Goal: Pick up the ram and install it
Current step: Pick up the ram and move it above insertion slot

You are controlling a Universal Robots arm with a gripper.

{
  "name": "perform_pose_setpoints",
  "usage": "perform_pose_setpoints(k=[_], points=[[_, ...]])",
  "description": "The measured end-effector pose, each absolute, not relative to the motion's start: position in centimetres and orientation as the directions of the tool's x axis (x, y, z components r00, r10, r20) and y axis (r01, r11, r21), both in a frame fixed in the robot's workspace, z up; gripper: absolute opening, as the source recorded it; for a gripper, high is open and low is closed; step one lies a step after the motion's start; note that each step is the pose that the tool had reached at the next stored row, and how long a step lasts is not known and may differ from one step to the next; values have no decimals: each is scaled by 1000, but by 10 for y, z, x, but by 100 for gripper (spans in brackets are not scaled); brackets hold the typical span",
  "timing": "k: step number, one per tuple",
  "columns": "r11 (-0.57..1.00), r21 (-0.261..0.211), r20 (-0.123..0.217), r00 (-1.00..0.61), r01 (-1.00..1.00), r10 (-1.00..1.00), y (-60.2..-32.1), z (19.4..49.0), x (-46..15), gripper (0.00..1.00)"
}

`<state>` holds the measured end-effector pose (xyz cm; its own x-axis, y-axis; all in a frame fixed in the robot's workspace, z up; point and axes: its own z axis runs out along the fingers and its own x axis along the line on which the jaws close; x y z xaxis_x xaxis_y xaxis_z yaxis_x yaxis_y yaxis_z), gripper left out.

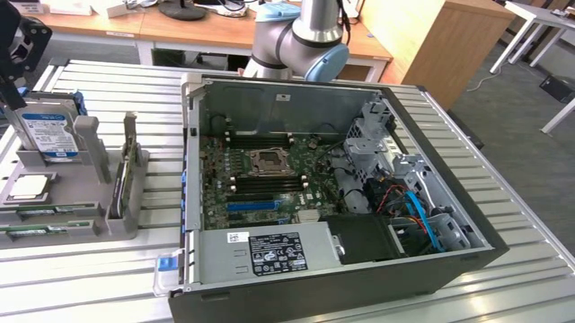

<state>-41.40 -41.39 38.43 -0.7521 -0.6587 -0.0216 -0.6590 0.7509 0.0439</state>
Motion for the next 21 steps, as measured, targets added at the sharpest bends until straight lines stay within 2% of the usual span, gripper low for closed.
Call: perform_pose_setpoints(k=[21], points=[[451,44,-22,-452,-891,-892,-414,384,-414,11]])
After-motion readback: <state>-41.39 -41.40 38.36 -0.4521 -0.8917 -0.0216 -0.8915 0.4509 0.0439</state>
